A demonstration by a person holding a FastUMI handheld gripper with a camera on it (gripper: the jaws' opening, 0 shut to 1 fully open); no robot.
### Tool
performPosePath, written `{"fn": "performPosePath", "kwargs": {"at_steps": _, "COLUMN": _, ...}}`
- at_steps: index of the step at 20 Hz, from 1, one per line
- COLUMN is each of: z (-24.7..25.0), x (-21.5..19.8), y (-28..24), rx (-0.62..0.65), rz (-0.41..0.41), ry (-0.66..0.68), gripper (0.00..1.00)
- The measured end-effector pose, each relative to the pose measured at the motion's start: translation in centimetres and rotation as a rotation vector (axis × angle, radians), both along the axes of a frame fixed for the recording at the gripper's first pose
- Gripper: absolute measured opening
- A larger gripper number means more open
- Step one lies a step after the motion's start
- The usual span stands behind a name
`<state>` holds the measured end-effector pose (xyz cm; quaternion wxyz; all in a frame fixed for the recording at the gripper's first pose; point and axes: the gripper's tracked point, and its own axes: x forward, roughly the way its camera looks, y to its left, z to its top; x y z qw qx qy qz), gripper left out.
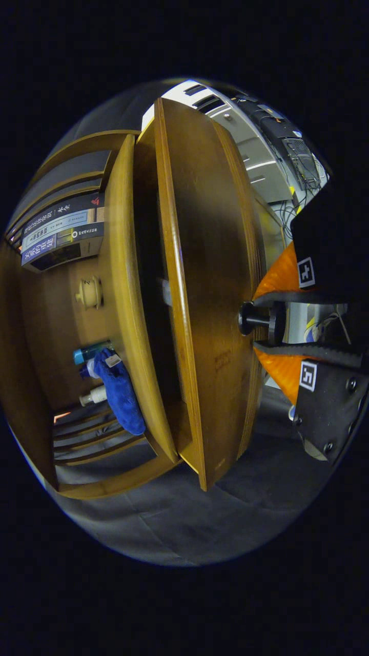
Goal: Pull open the drawer, take out the items inside it, and place them on the countertop above the cabinet.
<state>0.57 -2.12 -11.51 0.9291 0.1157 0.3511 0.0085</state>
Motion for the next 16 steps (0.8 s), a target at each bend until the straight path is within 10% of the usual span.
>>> {"fn": "performPosePath", "kwargs": {"at_steps": 16, "z": -0.1, "x": -7.0, "y": 2.1, "rx": -0.019, "rz": 0.101, "ry": 0.089, "gripper": 0.38}}
